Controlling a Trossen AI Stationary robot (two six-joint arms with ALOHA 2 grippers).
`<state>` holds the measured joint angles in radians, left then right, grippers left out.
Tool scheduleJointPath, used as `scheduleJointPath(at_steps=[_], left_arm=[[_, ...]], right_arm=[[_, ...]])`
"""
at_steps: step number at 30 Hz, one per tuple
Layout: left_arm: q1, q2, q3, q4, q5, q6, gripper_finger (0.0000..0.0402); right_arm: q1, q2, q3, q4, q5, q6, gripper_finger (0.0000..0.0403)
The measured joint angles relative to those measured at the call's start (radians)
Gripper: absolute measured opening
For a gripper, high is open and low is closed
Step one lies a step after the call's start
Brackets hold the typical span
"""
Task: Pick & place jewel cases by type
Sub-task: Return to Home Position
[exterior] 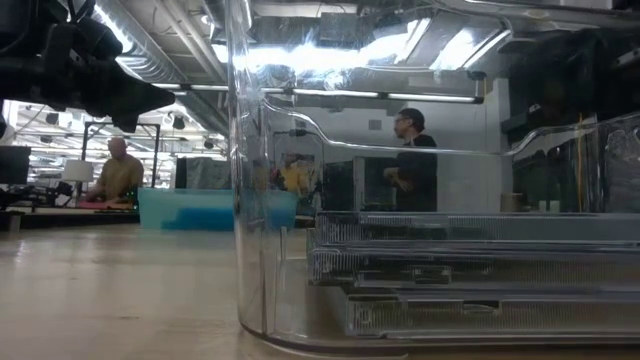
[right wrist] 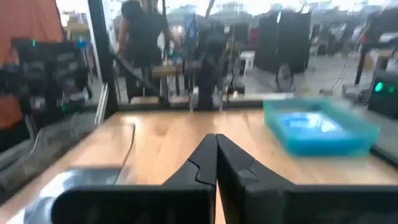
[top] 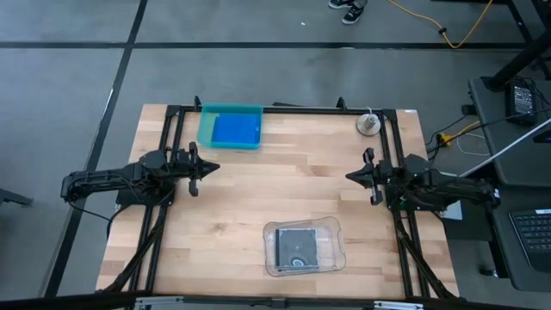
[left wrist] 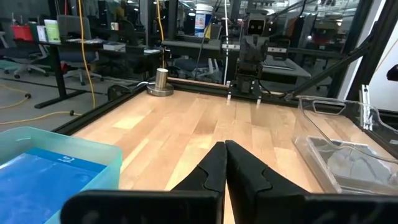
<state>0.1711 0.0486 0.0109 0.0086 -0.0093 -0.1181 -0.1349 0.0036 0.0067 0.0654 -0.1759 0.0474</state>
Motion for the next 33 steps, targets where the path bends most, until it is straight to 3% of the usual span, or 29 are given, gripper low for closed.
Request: scheduleJointPath(at_steps=[22, 33], left_arm=[[0.000, 0.000, 0.000, 0.000, 0.000, 0.000, 0.0005], [0.000, 0.000, 0.000, 0.001, 0.000, 0.000, 0.0006]], right_arm=[[0.003, 0.014, 0.000, -0.017, 0.009, 0.023, 0.0018], [0.151, 0.015, 0.000, -0.018, 0.009, 0.023, 0.0015]])
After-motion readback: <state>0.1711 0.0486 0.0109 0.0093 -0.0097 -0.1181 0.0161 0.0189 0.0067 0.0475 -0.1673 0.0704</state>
